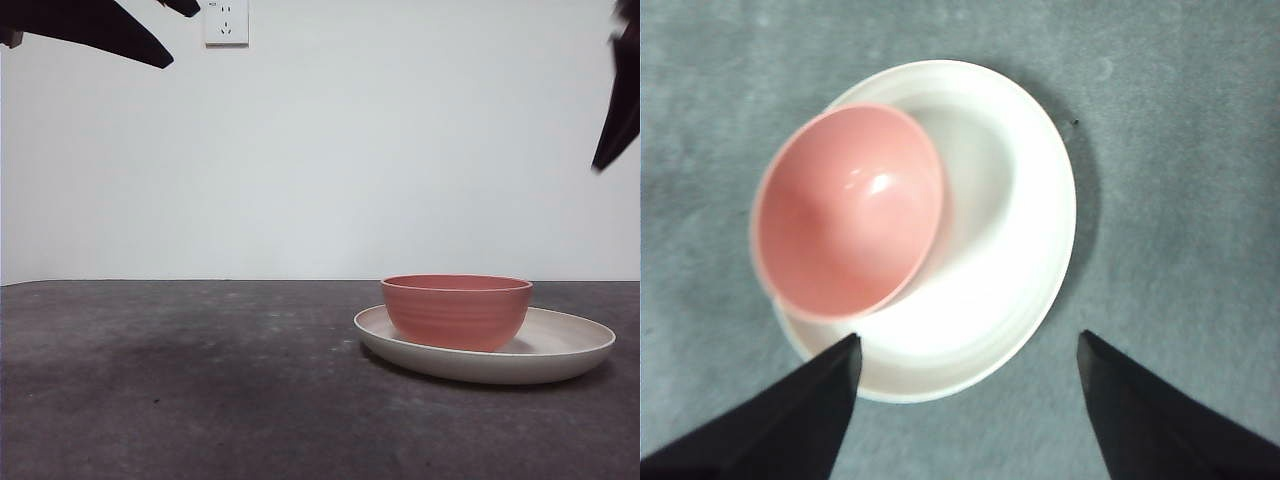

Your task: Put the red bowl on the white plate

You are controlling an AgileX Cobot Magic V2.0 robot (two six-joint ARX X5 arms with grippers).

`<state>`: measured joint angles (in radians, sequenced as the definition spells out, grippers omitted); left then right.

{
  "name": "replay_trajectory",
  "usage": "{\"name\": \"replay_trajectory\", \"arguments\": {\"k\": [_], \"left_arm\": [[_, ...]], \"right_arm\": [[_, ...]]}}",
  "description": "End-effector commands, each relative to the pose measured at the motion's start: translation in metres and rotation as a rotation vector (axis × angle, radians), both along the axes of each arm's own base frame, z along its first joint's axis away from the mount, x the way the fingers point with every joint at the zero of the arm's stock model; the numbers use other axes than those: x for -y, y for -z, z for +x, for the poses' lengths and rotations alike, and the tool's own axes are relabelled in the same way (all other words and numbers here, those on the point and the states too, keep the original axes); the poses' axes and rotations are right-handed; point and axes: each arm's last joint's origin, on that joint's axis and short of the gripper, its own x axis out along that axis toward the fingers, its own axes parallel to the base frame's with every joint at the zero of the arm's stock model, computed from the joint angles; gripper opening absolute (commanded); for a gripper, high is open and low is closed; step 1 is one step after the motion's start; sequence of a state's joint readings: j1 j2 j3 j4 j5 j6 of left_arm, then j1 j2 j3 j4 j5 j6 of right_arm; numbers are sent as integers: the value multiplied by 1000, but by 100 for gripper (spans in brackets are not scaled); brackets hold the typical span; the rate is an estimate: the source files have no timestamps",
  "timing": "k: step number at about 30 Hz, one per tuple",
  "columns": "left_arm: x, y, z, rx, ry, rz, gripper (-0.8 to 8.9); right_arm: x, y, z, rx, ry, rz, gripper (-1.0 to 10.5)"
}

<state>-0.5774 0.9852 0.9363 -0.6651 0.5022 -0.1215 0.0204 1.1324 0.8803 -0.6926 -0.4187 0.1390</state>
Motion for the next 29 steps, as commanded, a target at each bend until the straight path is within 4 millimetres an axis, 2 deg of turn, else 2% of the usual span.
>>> {"name": "replay_trajectory", "arguments": {"k": [1, 7, 11, 21, 26, 29], "left_arm": [[2, -3, 0, 15, 17, -8, 185], [2, -3, 0, 15, 17, -9, 185], [2, -3, 0, 15, 17, -9, 185], [2, -3, 0, 15, 17, -9, 185], [2, -3, 0, 15, 16, -8, 185], [2, -3, 0, 15, 16, -9, 185]], "right_arm": [[-1, 13, 20, -42, 7, 4, 324], [-1, 41, 46, -95, 7, 3, 321], [-2, 55, 57, -115, 7, 2, 251], [-3, 79, 71, -166, 5, 1, 244], [-3, 89, 75, -187, 4, 1, 168], [-3, 92, 77, -190, 4, 0, 162]]}}
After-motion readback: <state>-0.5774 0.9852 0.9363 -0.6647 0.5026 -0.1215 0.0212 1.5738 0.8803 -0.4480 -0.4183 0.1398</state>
